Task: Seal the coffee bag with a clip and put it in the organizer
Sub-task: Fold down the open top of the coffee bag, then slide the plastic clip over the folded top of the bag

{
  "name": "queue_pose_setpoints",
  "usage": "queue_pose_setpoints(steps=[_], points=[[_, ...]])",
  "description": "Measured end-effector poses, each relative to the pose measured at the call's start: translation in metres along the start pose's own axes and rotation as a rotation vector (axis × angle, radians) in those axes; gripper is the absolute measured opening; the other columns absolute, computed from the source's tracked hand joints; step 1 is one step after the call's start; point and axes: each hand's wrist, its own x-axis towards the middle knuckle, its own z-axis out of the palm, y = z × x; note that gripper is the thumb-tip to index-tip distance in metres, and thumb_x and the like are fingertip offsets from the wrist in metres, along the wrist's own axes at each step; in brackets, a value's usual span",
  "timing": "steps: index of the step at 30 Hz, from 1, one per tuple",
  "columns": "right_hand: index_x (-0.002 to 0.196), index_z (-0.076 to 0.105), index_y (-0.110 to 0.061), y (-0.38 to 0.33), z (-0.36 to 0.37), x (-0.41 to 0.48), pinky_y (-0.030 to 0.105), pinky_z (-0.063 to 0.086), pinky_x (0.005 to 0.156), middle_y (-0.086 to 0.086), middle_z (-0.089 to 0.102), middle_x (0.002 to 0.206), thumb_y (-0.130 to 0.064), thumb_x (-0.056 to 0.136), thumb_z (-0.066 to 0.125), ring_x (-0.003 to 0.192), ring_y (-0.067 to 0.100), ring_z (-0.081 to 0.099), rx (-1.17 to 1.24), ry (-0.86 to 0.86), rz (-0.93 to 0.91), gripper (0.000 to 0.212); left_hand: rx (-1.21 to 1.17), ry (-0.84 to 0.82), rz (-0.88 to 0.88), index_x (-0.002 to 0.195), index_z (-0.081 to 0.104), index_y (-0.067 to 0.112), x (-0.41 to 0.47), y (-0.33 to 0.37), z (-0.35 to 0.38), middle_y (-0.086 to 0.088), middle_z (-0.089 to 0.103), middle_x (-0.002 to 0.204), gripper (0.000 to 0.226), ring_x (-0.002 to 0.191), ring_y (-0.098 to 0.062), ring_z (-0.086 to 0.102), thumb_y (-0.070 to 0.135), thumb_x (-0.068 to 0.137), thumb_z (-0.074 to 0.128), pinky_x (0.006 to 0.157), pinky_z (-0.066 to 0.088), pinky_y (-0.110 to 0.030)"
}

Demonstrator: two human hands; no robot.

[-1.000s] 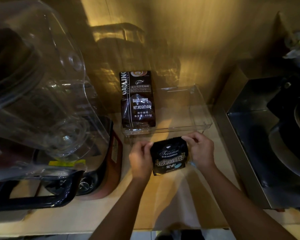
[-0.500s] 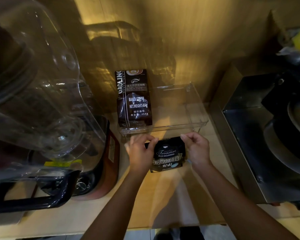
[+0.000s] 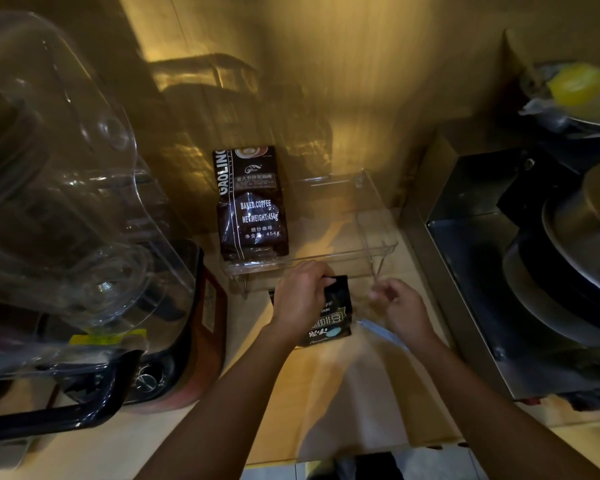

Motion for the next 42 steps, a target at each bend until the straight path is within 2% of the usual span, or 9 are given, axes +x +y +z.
queue_pose_setpoints(steps=[3,6,13,16,21,25,29,39,42], points=[[0.094,0.060,-0.017,0.032,-0.006,-0.003,0.038,0.039,0.087,0.005,0.059,0.102,-0.011,0.076,0.067,0.101,0.025,0.054,-0.488,-0.130,0.093,0.021,-0.028,-0.021,-0.009,0.082,0.062,0.012,0.000,0.000,-0.001,-0.007,0.066,0.083,0.004,0.081,-0.022,0.056,0.011,0.084,0.059,0.066,0.039,-0.031],[0.103,0.056,-0.019,0.051,-0.005,-0.014,0.036,0.030,0.088,0.006,0.054,0.113,-0.026,0.074,0.069,0.107,0.026,0.045,-0.755,-0.184,0.137,0.033,-0.058,-0.024,-0.023,0.082,0.062,0.015,0.001,0.003,-0.002,-0.003,0.066,0.085,0.006,0.080,-0.017,0.054,0.009,0.083,0.059,0.068,0.036,-0.030],[0.082,0.057,-0.015,0.052,-0.014,-0.011,0.038,0.032,0.087,0.008,0.059,0.096,-0.019,0.080,0.060,0.097,0.028,0.049,-0.708,-0.077,0.190,0.005,0.005,-0.083,0.045,0.075,0.066,0.017,-0.002,0.000,-0.003,-0.002,0.053,0.074,0.033,0.079,-0.019,0.048,-0.013,0.074,0.052,0.072,0.027,-0.032],[0.077,0.051,-0.011,0.039,-0.020,-0.008,0.037,0.043,0.073,0.012,0.060,0.077,-0.012,0.083,0.058,0.075,0.028,0.056,-0.381,-0.096,0.228,0.009,0.031,-0.085,0.057,0.079,0.070,0.019,0.000,-0.001,-0.004,-0.006,0.057,0.075,0.035,0.078,-0.018,0.048,-0.013,0.072,0.055,0.069,0.022,-0.029],[0.080,0.049,0.000,-0.002,-0.035,-0.006,0.024,0.039,0.050,0.017,0.054,0.072,-0.001,0.084,0.057,0.056,0.017,0.050,0.082,-0.193,0.139,0.009,0.009,-0.110,0.043,0.088,0.070,0.021,0.009,0.002,-0.006,-0.006,0.060,0.079,0.030,0.079,-0.016,0.048,-0.004,0.081,0.056,0.069,0.019,-0.026],[0.081,0.053,-0.002,-0.028,-0.041,-0.004,0.030,0.038,0.058,0.018,0.056,0.072,-0.003,0.083,0.059,0.065,0.023,0.049,0.031,-0.347,-0.007,0.007,0.006,-0.230,0.072,0.097,0.066,0.026,0.015,0.002,-0.010,0.002,0.054,0.085,0.016,0.086,-0.009,0.038,0.019,0.083,0.062,0.073,0.013,-0.024],[0.077,0.055,-0.015,-0.043,-0.039,0.001,0.032,0.037,0.060,0.012,0.054,0.076,-0.004,0.082,0.061,0.070,0.022,0.048,-0.038,-0.429,-0.063,0.013,0.021,-0.330,0.122,0.106,0.062,0.027,0.017,0.000,-0.016,0.007,0.049,0.087,0.037,0.091,-0.007,0.033,0.047,0.074,0.065,0.078,0.009,-0.021],[0.077,0.055,-0.020,-0.050,-0.030,0.003,0.031,0.039,0.064,0.002,0.054,0.078,-0.010,0.083,0.061,0.073,0.015,0.050,-0.169,-0.488,-0.129,0.013,0.001,-0.271,0.178,0.095,0.064,0.019,0.007,-0.004,-0.014,0.007,0.047,0.082,0.020,0.091,-0.007,0.037,0.031,0.090,0.049,0.083,0.006,-0.017],[0.085,0.058,-0.017,-0.048,-0.029,0.000,0.016,0.040,0.059,0.000,0.056,0.081,-0.017,0.079,0.067,0.073,0.014,0.051,-0.206,-0.432,-0.151,0.012,0.010,-0.256,0.158,0.095,0.063,0.018,0.009,-0.003,-0.012,0.008,0.046,0.081,0.022,0.089,-0.006,0.036,0.027,0.094,0.043,0.084,0.007,-0.018]])
